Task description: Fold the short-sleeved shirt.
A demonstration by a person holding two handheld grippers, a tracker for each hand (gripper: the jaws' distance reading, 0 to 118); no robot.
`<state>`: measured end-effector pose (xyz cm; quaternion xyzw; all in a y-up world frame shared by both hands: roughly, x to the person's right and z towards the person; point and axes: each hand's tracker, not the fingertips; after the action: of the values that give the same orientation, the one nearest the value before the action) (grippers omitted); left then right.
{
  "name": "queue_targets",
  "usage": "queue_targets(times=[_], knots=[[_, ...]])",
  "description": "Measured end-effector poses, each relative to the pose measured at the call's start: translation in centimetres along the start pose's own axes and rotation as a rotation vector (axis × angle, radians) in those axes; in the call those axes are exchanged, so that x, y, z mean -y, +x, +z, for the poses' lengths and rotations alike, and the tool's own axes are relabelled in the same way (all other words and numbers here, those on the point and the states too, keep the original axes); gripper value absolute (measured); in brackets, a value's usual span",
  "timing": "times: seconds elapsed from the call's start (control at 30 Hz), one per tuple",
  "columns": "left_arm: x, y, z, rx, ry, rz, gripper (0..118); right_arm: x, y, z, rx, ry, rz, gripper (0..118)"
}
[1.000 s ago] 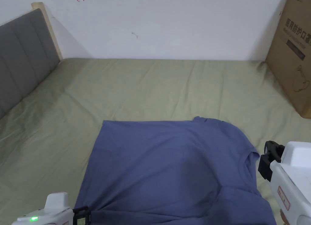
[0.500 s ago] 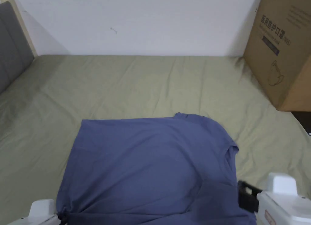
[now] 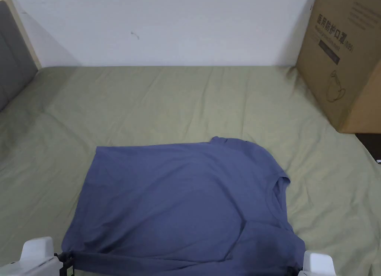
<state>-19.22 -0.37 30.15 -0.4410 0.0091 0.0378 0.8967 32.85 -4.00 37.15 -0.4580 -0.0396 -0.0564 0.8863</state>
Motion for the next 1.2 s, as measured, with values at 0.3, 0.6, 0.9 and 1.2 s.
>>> queue_targets(times=[0.3, 0.6, 0.9, 1.2], knots=[[-4.4, -0.5, 0.2, 0.037, 0.072, 0.072, 6, -6.4, -0.6, 4.9, -0.027, 0.222, 0.050, 5], [-12.3, 2.0, -5.4, 0.025, 0.063, 0.042, 6, -14.8, -0.7, -0.7, -0.001, 0.212, 0.048, 5], [-15.4, 3.3, -15.1, -0.004, -0.094, -0.013, 5, -17.9, 0.0, -10.5, 0.064, 0.089, 0.037, 5], [-15.3, 5.7, -15.2, -0.046, -0.184, -0.095, 6, -16.5, 1.3, -15.6, 0.065, -0.018, -0.038, 5]])
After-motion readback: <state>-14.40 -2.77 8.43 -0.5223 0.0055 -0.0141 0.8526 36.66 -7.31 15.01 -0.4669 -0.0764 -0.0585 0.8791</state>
